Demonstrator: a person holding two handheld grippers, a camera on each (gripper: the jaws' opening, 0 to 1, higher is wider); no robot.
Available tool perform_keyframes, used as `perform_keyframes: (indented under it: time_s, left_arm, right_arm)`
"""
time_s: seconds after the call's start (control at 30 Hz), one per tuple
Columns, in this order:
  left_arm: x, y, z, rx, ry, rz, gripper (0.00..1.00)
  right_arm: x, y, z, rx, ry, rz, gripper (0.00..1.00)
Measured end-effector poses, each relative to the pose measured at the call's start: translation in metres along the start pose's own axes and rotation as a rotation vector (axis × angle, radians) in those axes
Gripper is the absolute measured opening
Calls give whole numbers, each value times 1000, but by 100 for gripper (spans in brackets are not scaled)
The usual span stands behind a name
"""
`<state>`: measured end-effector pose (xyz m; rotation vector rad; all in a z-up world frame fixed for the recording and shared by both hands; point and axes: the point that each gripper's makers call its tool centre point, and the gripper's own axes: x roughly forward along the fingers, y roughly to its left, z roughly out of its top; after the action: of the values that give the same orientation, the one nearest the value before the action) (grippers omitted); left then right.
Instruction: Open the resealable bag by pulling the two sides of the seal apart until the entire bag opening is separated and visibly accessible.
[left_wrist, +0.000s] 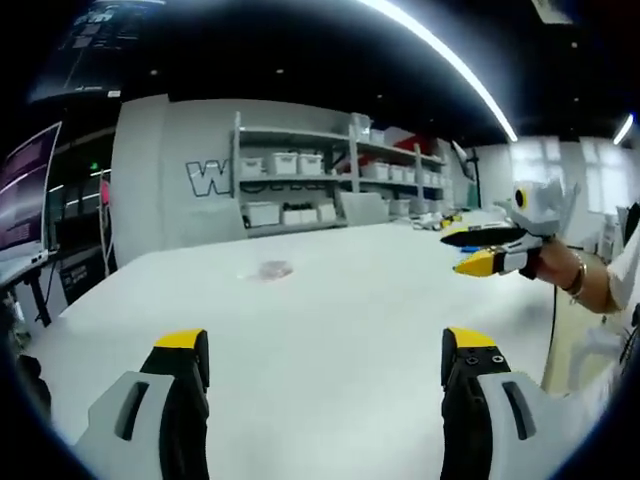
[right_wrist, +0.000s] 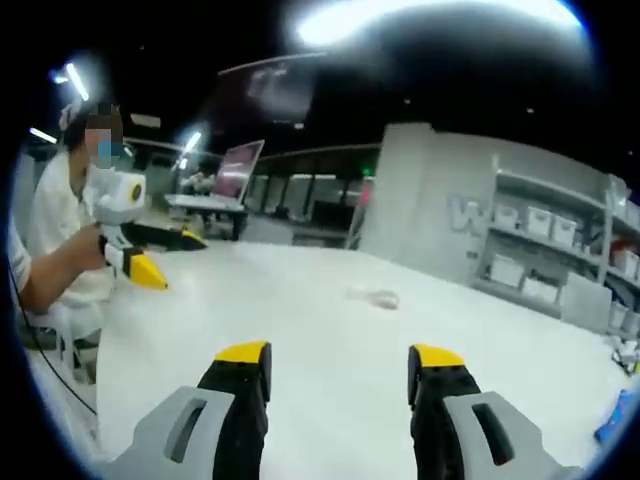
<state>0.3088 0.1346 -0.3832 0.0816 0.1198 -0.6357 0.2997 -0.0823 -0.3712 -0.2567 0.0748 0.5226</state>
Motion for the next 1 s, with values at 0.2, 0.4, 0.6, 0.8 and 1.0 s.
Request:
perform_keyframes:
  time_s: [0.2,0.4,0.6,0.8,1.0]
  left_arm:
    - [13,-2,-2,2,11,-15,95]
    - [19,2,0,-8,3,-12,95]
    - [26,14,-5,-24,-6,0,95]
    - [29,18,-8,-12,3,3,95]
    - [38,24,-1,-22,-17,9,93]
  right_arm:
    - [13,-13,3,-29,18,-8,54]
    - [25,-30,8,-62,31,-26,54]
    - [39,-31,3,-77,60,-9,54]
    - [52,-29,3,-126,71,9,53]
    - [67,-36,13,-214,61,15,50]
